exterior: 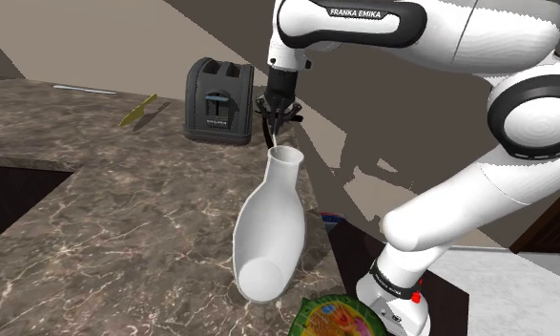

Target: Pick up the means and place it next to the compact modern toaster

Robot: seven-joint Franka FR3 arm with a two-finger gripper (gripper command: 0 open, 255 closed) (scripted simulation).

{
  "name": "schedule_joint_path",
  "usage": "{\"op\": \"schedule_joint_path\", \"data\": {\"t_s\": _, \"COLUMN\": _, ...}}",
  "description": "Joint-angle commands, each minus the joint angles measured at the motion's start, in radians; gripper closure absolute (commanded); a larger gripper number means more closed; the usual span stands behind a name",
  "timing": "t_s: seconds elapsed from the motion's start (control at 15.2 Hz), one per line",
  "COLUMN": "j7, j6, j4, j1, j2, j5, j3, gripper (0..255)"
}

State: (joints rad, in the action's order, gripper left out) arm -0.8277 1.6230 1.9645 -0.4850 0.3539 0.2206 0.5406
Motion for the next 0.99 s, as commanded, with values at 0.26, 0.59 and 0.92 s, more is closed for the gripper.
{"op": "schedule_joint_path", "data": {"t_s": 0.26, "j7": 0.007, "j6": 0.083, "j4": 0.094, "j1": 0.006, "j2": 0.012, "j5": 0.011, "j3": 0.009, "gripper": 255}}
{"op": "schedule_joint_path", "data": {"t_s": 0.59, "j7": 0.011, "j6": 0.15, "j4": 0.16, "j1": 0.01, "j2": 0.012, "j5": 0.017, "j3": 0.018, "gripper": 255}}
{"op": "schedule_joint_path", "data": {"t_s": 0.92, "j7": 0.014, "j6": 0.198, "j4": 0.205, "j1": 0.012, "j2": 0.008, "j5": 0.02, "j3": 0.025, "gripper": 255}}
